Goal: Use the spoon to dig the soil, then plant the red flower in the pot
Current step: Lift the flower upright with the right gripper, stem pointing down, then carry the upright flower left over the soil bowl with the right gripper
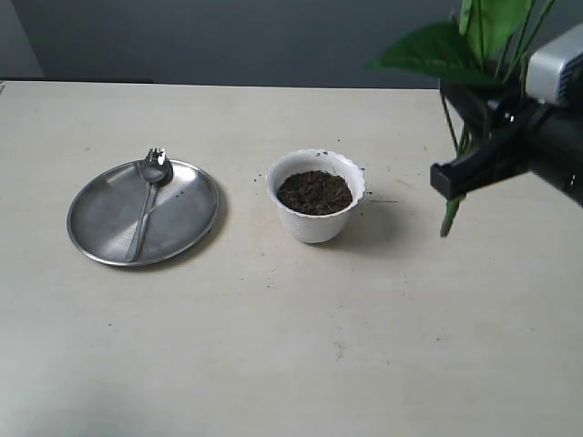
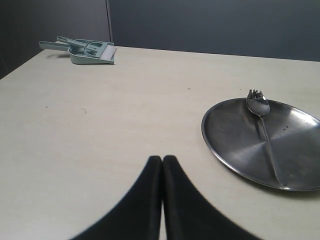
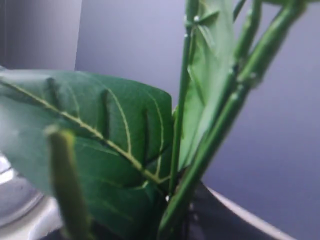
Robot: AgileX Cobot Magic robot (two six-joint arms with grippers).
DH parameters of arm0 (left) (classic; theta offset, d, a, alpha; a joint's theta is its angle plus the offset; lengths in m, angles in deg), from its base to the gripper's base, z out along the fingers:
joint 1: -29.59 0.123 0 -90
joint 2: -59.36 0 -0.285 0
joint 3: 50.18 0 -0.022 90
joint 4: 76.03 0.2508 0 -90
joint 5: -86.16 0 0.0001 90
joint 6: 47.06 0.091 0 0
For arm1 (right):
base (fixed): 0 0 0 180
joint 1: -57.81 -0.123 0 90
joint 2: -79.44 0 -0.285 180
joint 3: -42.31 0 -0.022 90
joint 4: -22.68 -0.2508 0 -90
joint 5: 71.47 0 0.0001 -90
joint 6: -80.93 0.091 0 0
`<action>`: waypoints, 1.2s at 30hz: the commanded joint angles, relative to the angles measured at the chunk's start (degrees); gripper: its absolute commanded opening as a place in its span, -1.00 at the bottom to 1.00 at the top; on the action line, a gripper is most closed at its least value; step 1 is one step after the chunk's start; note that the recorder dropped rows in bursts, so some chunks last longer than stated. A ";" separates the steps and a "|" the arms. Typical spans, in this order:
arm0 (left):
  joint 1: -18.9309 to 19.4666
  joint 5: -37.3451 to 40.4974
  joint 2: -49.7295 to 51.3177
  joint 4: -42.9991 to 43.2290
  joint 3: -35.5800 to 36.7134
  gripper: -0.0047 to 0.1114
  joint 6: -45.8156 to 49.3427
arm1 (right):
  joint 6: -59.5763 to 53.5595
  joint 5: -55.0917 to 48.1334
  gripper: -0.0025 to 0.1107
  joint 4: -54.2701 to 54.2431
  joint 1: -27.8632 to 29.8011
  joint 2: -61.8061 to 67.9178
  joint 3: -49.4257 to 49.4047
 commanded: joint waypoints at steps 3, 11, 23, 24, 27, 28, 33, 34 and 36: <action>-0.10 -0.70 -0.32 0.00 0.22 -0.91 -0.10 | -2.16 3.74 -0.97 5.20 0.01 0.02 4.44; -0.10 -0.70 -0.32 0.00 0.22 -0.91 -0.10 | -2.16 2.12 -0.97 8.81 0.01 7.38 9.50; -0.10 -0.70 -0.32 0.00 0.22 -0.91 -0.10 | -0.76 10.93 -0.97 18.09 0.01 19.97 19.99; -0.10 -0.70 -0.32 0.00 0.22 -0.91 -0.10 | -0.76 12.79 -0.97 17.70 0.01 20.94 20.19; -0.10 -0.70 -0.32 0.00 0.22 -0.91 -0.10 | -0.64 17.14 -0.97 16.05 0.01 23.80 20.33; -0.10 -0.70 -0.32 0.00 0.22 -0.91 -0.10 | -0.09 17.66 -0.97 15.18 0.01 24.77 20.33; -0.10 -0.70 -0.32 0.00 0.22 -0.91 -0.10 | 4.42 20.36 -0.97 15.27 0.01 29.68 20.33; -0.10 -0.70 -0.32 0.00 0.22 -0.91 -0.10 | 4.42 21.29 -0.97 15.79 0.01 30.64 20.33; -0.10 -0.70 -0.32 0.00 0.22 -0.91 -0.10 | 4.54 21.34 -0.97 15.91 0.01 33.11 21.08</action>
